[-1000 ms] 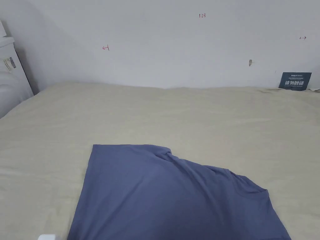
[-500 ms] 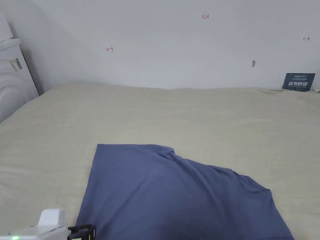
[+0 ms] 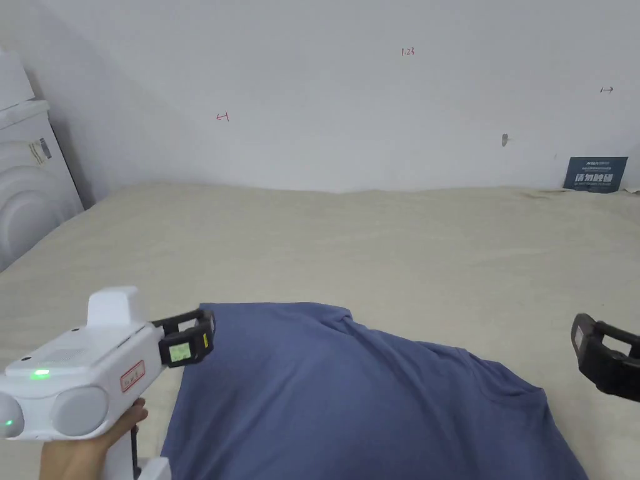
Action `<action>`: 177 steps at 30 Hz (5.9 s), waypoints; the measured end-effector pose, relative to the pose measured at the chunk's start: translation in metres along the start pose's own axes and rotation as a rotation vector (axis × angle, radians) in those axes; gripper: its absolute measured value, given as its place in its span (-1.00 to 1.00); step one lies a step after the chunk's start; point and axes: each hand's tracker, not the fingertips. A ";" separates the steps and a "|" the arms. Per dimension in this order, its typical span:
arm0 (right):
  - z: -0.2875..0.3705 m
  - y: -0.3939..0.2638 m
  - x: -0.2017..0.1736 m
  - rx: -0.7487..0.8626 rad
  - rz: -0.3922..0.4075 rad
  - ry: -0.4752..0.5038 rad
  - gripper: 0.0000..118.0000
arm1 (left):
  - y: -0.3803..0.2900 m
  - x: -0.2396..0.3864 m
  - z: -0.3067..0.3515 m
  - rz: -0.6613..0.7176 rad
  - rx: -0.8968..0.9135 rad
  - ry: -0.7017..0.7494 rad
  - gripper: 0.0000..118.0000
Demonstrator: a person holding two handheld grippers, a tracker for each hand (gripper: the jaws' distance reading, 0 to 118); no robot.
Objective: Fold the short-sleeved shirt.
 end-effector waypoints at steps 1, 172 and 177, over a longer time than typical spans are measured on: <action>-0.001 0.003 -0.004 0.014 0.011 -0.012 0.91 | 0.003 0.005 0.000 0.003 0.043 0.012 0.91; -0.232 0.351 -0.021 0.199 0.021 0.027 -0.93 | 0.355 0.031 -0.197 -0.034 0.029 -0.040 -0.95; -0.207 0.392 -0.030 0.271 0.064 0.022 -0.93 | 0.388 0.032 -0.167 -0.036 0.112 -0.035 -0.95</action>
